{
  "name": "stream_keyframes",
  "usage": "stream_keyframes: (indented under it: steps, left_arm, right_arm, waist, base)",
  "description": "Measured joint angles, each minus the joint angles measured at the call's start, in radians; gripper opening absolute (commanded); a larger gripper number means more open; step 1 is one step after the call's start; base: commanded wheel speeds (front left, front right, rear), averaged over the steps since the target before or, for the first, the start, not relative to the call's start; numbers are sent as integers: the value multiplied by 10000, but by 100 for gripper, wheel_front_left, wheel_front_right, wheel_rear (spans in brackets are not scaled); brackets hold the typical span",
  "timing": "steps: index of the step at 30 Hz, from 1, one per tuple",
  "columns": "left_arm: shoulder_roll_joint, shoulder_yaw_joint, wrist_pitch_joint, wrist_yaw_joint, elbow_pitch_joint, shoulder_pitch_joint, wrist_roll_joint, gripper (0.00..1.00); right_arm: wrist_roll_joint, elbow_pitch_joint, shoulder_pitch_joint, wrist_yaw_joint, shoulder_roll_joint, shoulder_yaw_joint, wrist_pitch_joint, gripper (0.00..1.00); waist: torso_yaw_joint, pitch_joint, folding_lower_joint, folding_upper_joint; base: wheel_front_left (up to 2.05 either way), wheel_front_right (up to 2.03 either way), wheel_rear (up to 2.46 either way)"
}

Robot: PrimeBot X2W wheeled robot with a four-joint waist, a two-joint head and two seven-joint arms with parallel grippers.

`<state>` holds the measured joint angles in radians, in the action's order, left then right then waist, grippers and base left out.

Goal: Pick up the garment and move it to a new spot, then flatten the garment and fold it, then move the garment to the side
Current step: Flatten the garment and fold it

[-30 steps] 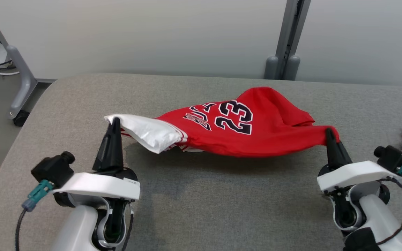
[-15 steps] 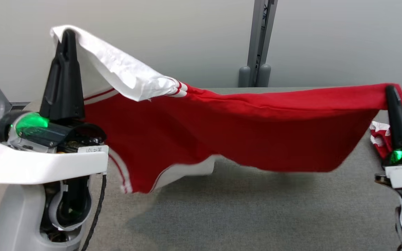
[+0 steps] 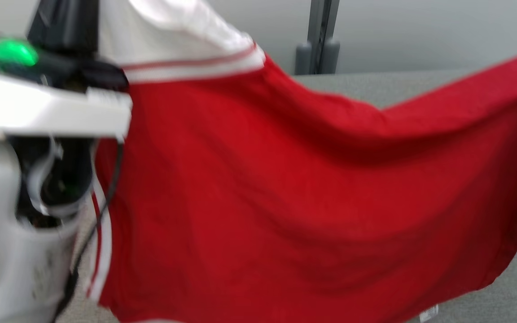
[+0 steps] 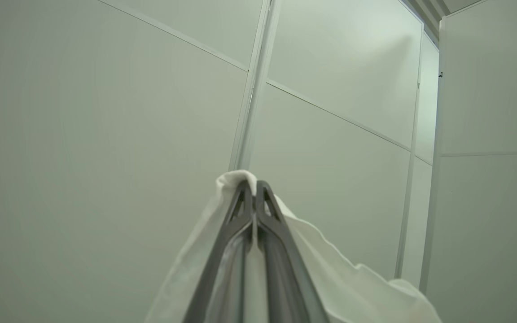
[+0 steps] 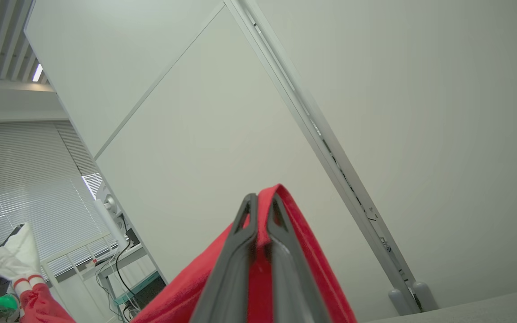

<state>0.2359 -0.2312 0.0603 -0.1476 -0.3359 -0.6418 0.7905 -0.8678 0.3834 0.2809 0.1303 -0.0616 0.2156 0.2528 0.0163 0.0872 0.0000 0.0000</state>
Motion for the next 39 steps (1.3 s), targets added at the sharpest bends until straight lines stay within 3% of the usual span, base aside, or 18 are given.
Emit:
stream_keyframes:
  steps: [4,8,14,19,24,29,34,39]
  left_arm:
    - [221,46,314,82,1630,-1771,-249,0]
    - [445,222,190,238,3532,-4344,-765,0]
    - [652,280,-669,485,6483,-8486,-1770,0]
    - [412,121,-1603,949,8613,-10234,-2038,0]
    - [17,10,-2470,1277,10385,-10388,-2040,0]
    - [-393,-297,-2872,1912,11827,-9216,-1977,0]
    - [-418,-167,-3173,2533,12006,-7918,-1676,0]
    - [-201,286,-3206,2700,10751,-6792,-1383,0]
  right_arm:
    - [468,-1283,1985,0,88,-378,255,0]
    - [1421,-3279,5123,-8,111,-905,-27,0]
    - [2115,-6613,9986,-6,117,-1517,-1810,0]
    - [2288,-9486,12075,-6,111,-1977,-3227,0]
    - [2406,-11952,12675,-6,119,-2439,-4069,0]
    - [1914,-13664,12176,-6,132,-3271,-4631,0]
    - [1398,-14172,11212,-6,134,-4088,-4926,0]
    - [614,-13616,10433,-4,-84,-4510,-4999,0]
  waist:
    - [-113,778,0,0]
    - [-264,1697,0,0]
    - [-517,3125,0,0]
    - [-667,4103,1,0]
    - [-554,4948,0,0]
    - [-270,5708,1,0]
    - [83,6227,1,-1]
    - [151,6087,1,0]
  base:
    - [0,0,0]
    - [0,0,0]
    - [0,0,0]
    - [0,0,0]
    - [0,0,0]
    - [0,0,0]
    - [0,0,0]
    - [0,0,0]
